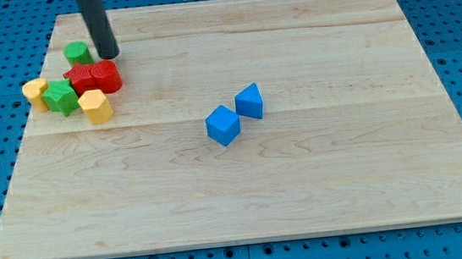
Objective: Move your arm to the bottom of the blue cube
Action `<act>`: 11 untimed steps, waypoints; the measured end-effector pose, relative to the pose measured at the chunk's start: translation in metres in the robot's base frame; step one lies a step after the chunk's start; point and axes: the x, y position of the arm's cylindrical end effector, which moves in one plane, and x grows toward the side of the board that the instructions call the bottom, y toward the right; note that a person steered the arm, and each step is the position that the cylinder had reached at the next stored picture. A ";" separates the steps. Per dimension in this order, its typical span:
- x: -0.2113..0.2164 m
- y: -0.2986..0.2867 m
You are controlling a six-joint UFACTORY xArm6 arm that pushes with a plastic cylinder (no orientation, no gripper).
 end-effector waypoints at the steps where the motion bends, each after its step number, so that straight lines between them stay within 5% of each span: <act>1: -0.035 -0.006; 2: -0.023 -0.056; 3: 0.028 -0.040; 4: -0.035 0.026; 5: -0.050 0.132; 7: 0.018 0.315; 8: 0.088 0.368; 9: 0.181 0.329; 11: 0.264 0.141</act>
